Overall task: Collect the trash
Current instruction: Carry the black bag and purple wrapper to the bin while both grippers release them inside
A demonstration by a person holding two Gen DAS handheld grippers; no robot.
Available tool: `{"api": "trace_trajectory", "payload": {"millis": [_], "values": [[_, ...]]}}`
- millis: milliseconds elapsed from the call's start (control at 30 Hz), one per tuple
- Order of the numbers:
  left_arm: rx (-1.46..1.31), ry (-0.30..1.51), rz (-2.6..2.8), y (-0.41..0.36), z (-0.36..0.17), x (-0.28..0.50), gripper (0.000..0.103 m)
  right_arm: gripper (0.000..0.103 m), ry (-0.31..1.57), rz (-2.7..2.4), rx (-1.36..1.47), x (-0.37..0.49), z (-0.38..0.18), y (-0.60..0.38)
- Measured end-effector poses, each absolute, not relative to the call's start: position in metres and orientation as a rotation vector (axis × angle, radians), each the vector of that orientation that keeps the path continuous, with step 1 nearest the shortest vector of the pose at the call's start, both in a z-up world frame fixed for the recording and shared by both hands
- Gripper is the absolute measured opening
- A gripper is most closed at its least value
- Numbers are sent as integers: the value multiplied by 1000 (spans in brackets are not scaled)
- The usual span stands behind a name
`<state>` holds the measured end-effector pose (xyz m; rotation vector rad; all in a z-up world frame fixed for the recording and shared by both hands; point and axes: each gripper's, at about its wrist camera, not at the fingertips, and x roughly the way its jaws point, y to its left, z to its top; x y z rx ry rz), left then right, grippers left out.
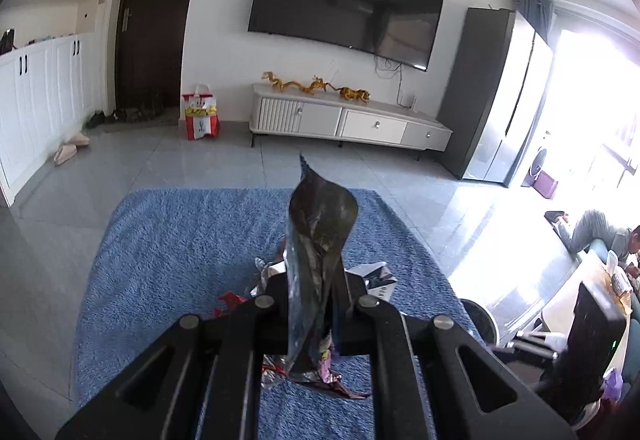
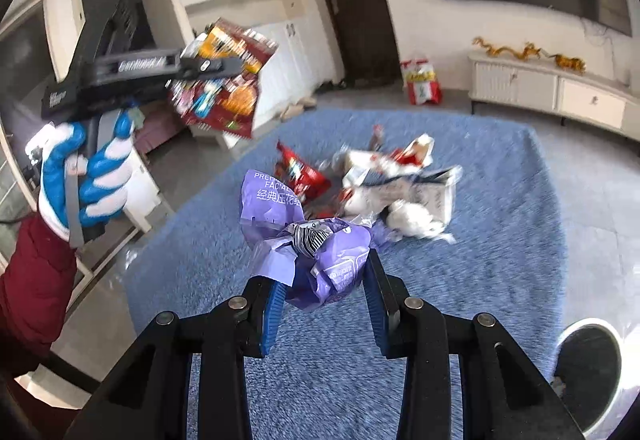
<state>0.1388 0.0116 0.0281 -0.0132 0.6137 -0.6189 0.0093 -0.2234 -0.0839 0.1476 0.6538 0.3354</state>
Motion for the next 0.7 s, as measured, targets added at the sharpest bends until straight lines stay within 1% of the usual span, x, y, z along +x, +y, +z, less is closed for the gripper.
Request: {"api": "trace_trajectory", "payload": {"millis": [200,367,533,700], "values": [[-2,601,-659,-12,39,119,10,37,571,233,199,-15,-64,-273],[27,609,-714,-52,39,101,10,37,501,128,223,-47,-49,-315],[73,629,-792,-106,35,85,10,37,448,11,261,-80,-41,-364],[125,662,-883,-169,26,69,10,37,409,-104,301,-108,-44,-410]]}}
